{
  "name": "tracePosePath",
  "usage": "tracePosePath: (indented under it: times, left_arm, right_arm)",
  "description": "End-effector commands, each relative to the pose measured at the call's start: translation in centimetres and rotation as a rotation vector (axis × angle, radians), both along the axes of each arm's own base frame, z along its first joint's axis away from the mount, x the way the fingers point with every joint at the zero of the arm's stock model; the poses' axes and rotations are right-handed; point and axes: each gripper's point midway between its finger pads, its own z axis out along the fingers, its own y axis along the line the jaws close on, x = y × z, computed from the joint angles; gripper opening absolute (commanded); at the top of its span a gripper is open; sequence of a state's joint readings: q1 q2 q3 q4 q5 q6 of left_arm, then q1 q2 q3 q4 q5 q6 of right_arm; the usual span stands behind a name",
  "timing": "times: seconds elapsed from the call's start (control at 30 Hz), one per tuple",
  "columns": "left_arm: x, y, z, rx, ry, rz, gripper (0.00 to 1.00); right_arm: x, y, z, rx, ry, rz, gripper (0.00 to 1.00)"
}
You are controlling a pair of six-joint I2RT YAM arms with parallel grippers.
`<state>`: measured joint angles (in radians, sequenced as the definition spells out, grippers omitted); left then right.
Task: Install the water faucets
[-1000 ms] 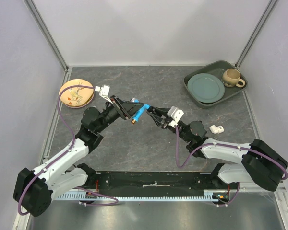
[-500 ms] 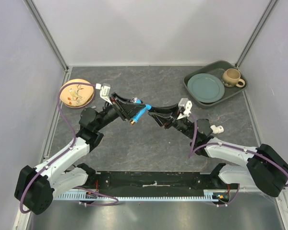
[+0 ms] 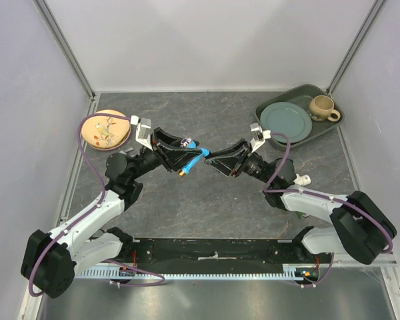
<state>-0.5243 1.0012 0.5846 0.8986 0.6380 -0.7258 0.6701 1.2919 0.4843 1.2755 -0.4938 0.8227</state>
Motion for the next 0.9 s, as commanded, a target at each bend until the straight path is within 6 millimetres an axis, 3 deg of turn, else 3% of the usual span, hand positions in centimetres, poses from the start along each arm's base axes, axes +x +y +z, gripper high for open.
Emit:
tracePosePath:
  times: [0.0, 0.23, 0.3, 0.33, 0.37, 0.4, 0.47, 0.67, 0.83, 0.87]
  left_arm:
    - [-2.9, -0.5, 1.2, 0.044, -0.189, -0.104, 0.02]
    - [-2.4, -0.3, 1.3, 0.042, -0.166, -0.077, 0.02]
    - [-2.1, -0.2, 1.5, 0.034, -0.156, -0.057, 0.02]
    - [-2.0, -0.2, 1.4, 0.034, -0.143, -0.050, 0.02]
    - [-1.8, -0.1, 1.5, 0.029, -0.136, -0.038, 0.02]
    - [-1.4, 0.1, 1.6, 0.017, -0.122, -0.009, 0.02]
    - [-0.9, 0.4, 1.4, -0.002, -0.085, 0.018, 0.02]
    - [0.3, 1.2, 1.4, -0.066, 0.014, 0.090, 0.02]
    - [0.8, 1.5, 1.3, -0.090, 0.053, 0.116, 0.02]
    - [0.8, 1.5, 1.3, -0.092, 0.054, 0.115, 0.02]
  right_arm:
    - [-1.9, -2.1, 7.8, 0.292, -0.051, 0.135, 0.00]
    - [-2.1, -1.9, 7.9, 0.238, -0.131, 0.110, 0.00]
    - [-1.3, -1.5, 6.8, 0.171, -0.124, 0.068, 0.10]
    - [-1.4, -1.8, 7.2, 0.159, -0.148, 0.047, 0.21]
    - [-0.8, -1.8, 6.9, 0.123, -0.197, -0.005, 0.42]
    - [-0.4, -1.5, 5.9, 0.078, -0.177, -0.024, 0.49]
    - [-0.1, -1.9, 6.0, 0.034, -0.252, -0.086, 0.62]
    - [0.7, -2.3, 4.7, -0.052, -0.369, -0.213, 0.79]
    - [1.3, -1.3, 2.7, -0.165, -0.481, -0.373, 0.82]
    - [0.7, -0.7, 2.2, -0.177, -0.493, -0.378, 0.82]
